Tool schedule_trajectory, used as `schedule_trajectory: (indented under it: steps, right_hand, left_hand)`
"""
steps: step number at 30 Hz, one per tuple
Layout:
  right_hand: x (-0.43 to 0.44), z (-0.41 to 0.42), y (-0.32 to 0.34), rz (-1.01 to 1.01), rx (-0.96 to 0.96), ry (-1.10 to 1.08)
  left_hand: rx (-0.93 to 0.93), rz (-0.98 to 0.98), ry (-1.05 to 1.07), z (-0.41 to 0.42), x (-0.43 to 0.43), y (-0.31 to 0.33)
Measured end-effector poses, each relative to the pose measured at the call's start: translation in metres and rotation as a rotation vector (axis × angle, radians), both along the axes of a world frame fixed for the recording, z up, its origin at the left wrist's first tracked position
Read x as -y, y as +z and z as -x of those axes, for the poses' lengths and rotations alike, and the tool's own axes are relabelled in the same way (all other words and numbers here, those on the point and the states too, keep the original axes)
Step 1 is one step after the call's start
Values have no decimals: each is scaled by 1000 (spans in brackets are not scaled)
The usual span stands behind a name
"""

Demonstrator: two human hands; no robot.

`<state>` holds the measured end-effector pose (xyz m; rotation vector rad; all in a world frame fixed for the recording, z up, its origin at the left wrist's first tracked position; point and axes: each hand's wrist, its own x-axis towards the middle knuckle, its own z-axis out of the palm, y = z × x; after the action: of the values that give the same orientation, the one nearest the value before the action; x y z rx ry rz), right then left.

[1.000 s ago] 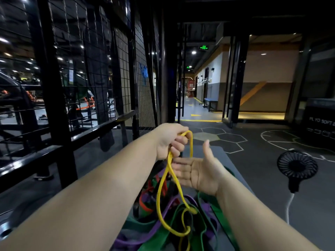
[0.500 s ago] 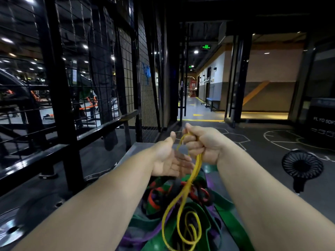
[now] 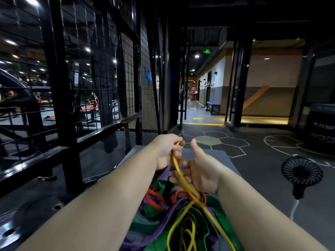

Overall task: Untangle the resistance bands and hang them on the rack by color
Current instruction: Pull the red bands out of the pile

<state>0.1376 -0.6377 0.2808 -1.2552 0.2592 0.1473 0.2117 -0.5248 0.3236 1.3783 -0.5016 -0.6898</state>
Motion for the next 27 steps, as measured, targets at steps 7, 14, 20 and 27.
schedule_trajectory:
  steps: [7,14,20,27]
  right_hand:
    - [-8,3,-14,40,-51,-73]
    - [-6,-8,-47,-16,-118,-331]
    - [5,1,-58,121,-51,-301]
    - [3,6,-43,326,114,-201]
  left_hand:
    - [330,-357,-331,23,-18,-54]
    - [568,-600,-350,21,-20,-93]
    - [799,-677,282,-6,-29,-103]
    - [439,-317,32,2,-27,-94]
